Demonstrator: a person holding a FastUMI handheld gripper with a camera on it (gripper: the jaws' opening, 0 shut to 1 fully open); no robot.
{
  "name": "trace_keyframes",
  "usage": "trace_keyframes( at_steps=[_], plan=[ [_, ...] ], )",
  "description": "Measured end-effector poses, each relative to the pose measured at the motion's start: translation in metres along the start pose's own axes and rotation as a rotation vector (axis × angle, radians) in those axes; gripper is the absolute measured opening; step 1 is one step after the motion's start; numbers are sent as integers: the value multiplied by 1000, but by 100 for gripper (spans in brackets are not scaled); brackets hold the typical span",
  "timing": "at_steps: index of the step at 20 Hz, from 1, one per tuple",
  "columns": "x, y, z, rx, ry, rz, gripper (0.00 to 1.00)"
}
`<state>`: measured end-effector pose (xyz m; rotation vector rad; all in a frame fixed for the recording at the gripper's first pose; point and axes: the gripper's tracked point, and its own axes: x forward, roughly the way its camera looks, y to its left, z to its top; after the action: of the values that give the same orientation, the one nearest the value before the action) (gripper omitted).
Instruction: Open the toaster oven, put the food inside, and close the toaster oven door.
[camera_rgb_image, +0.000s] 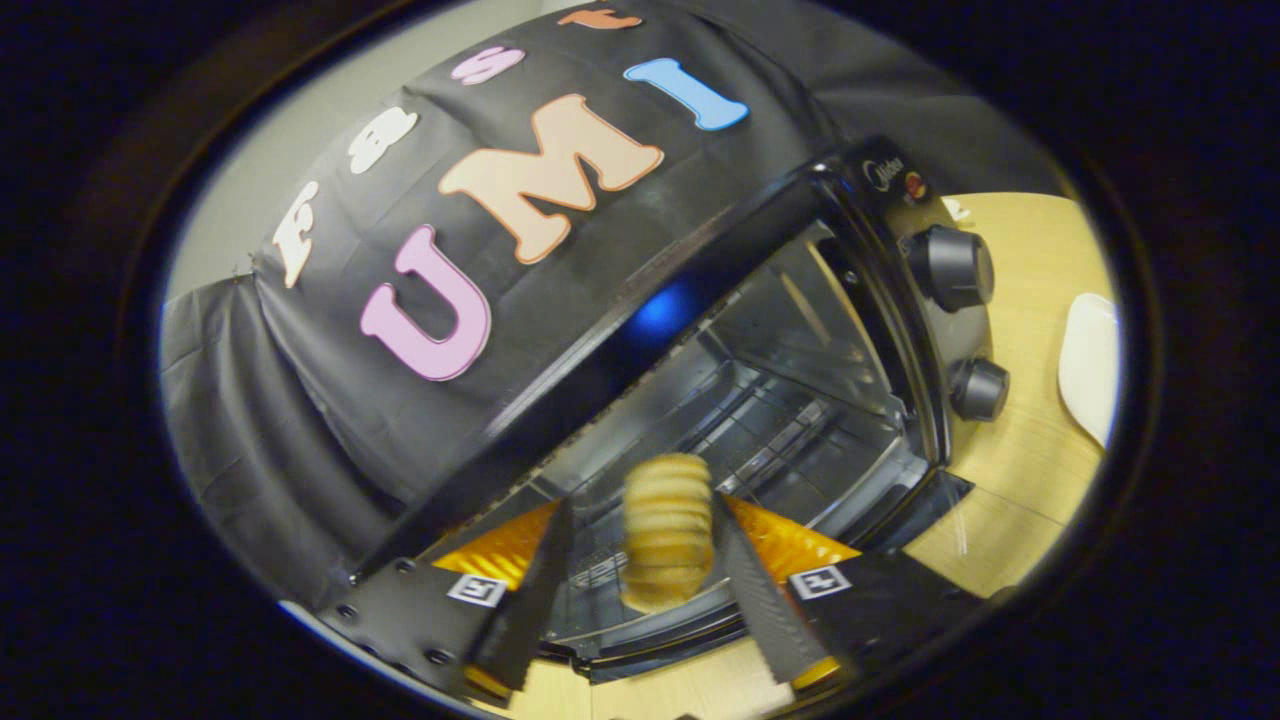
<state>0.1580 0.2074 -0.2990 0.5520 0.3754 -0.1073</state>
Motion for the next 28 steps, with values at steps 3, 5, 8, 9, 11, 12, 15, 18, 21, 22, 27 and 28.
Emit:
trace_keyframes(
  at_steps=[3, 5, 8, 9, 11, 12, 15, 18, 21, 22, 27, 28],
  plan=[
    [-16, 1, -4, -49, 35, 39, 81],
    [-28, 1, -3, -81, 40, 58, 90],
    [-53, -1, 0, -123, 36, 91, 99],
    [-62, 0, -3, -128, 47, 107, 99],
    [-86, 0, -9, -149, 73, 149, 99],
    [-100, 1, -11, -172, 80, 174, 99],
    [-143, -4, -17, -273, 103, 224, 99],
    [-182, -25, -32, -371, 163, 227, 99],
    [-211, -56, -46, -480, 199, 189, 99],
    [-218, -65, -53, -509, 215, 176, 99],
    [-236, -87, -87, -610, 277, 156, 99],
    [-235, -90, -94, -628, 290, 149, 99]
  ],
)
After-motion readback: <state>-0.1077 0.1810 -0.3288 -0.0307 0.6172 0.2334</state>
